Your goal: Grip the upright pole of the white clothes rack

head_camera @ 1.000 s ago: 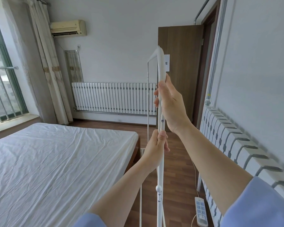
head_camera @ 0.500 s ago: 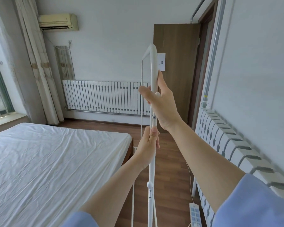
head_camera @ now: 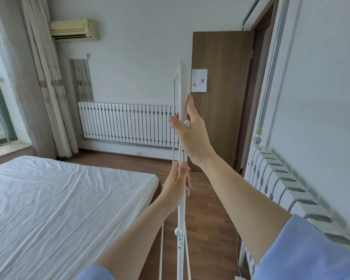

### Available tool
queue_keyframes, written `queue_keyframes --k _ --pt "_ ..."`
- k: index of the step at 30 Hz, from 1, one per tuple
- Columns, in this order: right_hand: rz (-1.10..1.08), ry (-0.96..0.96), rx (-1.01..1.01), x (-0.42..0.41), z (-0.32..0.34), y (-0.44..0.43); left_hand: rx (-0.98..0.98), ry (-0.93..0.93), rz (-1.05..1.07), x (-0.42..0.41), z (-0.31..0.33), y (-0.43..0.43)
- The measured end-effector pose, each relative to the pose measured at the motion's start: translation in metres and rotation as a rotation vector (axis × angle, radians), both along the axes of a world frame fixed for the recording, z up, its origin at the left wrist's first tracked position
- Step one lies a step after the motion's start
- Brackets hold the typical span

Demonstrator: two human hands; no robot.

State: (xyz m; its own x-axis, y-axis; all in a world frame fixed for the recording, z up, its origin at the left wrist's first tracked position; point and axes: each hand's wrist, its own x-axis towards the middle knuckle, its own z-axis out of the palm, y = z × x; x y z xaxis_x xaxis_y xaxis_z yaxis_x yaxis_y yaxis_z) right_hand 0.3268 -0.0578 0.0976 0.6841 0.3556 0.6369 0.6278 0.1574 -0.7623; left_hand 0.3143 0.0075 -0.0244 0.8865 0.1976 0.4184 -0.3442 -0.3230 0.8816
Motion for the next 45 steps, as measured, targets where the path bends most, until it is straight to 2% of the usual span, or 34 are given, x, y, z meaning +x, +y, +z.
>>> queue_keyframes --k 24,45 --pt "0.006 0.086 0.006 0.187 0.001 0.069 -0.12 0.043 -0.046 0.171 0.008 0.069" --pt "0.11 0.108 0.024 0.346 0.002 0.068 -0.13 0.06 0.056 0.319 0.011 0.062"
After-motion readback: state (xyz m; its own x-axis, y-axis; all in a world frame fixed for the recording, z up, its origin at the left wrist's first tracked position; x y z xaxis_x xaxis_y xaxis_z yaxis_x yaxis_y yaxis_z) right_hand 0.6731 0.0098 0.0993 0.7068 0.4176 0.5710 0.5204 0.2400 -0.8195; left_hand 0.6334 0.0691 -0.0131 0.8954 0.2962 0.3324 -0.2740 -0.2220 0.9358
